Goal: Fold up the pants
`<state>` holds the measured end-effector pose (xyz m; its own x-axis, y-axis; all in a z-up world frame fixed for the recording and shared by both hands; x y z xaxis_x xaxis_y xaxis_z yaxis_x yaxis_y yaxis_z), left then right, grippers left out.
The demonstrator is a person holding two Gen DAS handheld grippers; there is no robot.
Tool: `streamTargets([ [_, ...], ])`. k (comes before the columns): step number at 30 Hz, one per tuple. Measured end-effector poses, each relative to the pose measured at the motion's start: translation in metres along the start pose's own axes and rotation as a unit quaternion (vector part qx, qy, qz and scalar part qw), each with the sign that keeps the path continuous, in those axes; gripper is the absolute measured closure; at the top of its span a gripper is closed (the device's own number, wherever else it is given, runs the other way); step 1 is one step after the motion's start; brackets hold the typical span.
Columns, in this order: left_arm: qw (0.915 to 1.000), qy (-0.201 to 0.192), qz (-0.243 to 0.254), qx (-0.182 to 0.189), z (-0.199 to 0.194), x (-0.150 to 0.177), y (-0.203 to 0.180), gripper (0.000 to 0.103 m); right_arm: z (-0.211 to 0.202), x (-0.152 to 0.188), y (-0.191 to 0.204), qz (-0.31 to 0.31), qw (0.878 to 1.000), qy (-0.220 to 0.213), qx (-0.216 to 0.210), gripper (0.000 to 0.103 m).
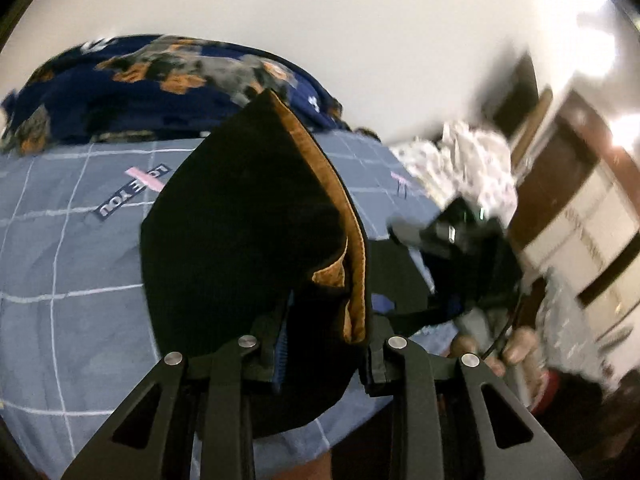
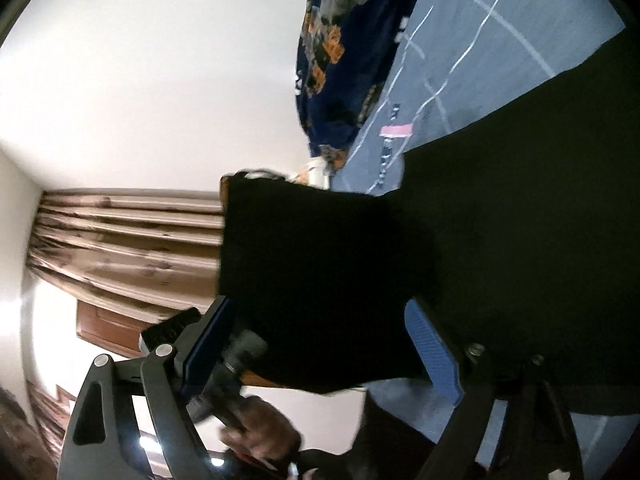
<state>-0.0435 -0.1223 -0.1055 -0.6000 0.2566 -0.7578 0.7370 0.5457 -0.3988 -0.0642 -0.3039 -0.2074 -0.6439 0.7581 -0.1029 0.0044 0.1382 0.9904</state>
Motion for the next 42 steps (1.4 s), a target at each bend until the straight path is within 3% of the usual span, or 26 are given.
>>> streamTargets([
  [6, 0.9939, 0.030, 0.104, -0.024, 0.033, 0.027, -0.039, 0.075, -0.002, -0.012, 0.004, 0.012, 1.000, -0.006, -0.001, 0.011],
  [11, 0.9853, 0.042, 0.163, -0.033, 0.046, 0.047, -0.057, 0.075, 0.000, -0.013, 0.004, -0.021, 0.998, 0.011, 0.060, 0.015],
  [13, 0.9807, 0.039, 0.187, -0.042, 0.046, 0.051, -0.061, 0.074, 0.002, -0.012, 0.001, -0.050, 0.993, 0.020, 0.108, 0.037],
  [14, 0.9787, 0.035, 0.197, -0.046, 0.045, 0.052, -0.060, 0.073, 0.002, -0.012, -0.002, -0.059, 0.990, 0.022, 0.127, 0.061],
  [15, 0.9787, 0.033, 0.198, -0.043, 0.043, 0.052, -0.059, 0.073, 0.001, -0.012, -0.006, -0.062, 0.988, 0.023, 0.142, 0.072],
  [16, 0.9810, 0.035, 0.188, -0.034, 0.041, 0.052, -0.056, 0.068, 0.000, -0.013, -0.011, -0.056, 0.987, 0.023, 0.147, 0.086],
  [20, 0.9897, 0.023, 0.141, -0.004, 0.023, 0.046, -0.043, 0.050, -0.010, -0.015, -0.018, -0.062, 0.987, 0.013, 0.149, 0.088],
  [22, 0.9912, 0.007, 0.132, -0.005, 0.013, 0.042, -0.038, 0.031, -0.020, -0.018, -0.016, -0.065, 0.988, 0.006, 0.138, 0.088],
  [23, 0.9920, -0.004, 0.126, -0.003, 0.007, 0.039, -0.036, 0.029, -0.028, -0.019, -0.013, -0.068, 0.989, 0.002, 0.133, 0.088],
  [25, 0.9923, -0.028, 0.120, -0.011, -0.005, 0.033, -0.030, 0.029, -0.038, -0.024, -0.009, -0.074, 0.989, -0.007, 0.128, 0.089],
  [28, 0.9958, -0.036, 0.083, 0.014, -0.014, 0.023, -0.018, 0.028, -0.068, -0.039, -0.009, -0.078, 0.988, -0.037, 0.131, 0.089],
  [30, 0.9968, -0.045, 0.065, -0.005, -0.014, 0.017, -0.005, 0.026, -0.091, -0.048, -0.012, -0.071, 0.986, -0.060, 0.135, 0.089],
  [37, 0.9998, 0.003, -0.012, -0.014, 0.013, 0.024, 0.028, 0.026, -0.158, -0.070, -0.041, -0.047, 0.981, -0.113, 0.149, 0.089],
  [42, 0.9992, 0.027, -0.020, -0.022, 0.027, 0.036, 0.031, 0.026, -0.180, -0.072, -0.066, -0.018, 0.979, -0.129, 0.155, 0.089],
])
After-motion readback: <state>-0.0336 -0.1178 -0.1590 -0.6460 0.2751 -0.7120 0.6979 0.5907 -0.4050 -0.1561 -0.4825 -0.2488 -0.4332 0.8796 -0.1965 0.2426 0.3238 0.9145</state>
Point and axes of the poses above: each gripper's, at about its wrist camera, not at the fingertips, and z roughly the way its jaws point, y to its left, x to its underside, the point moved 3 cm from there along z, roughly the way its jaws point, and after that the axes turned 11 degrees about -y, right-handed, at the moved point
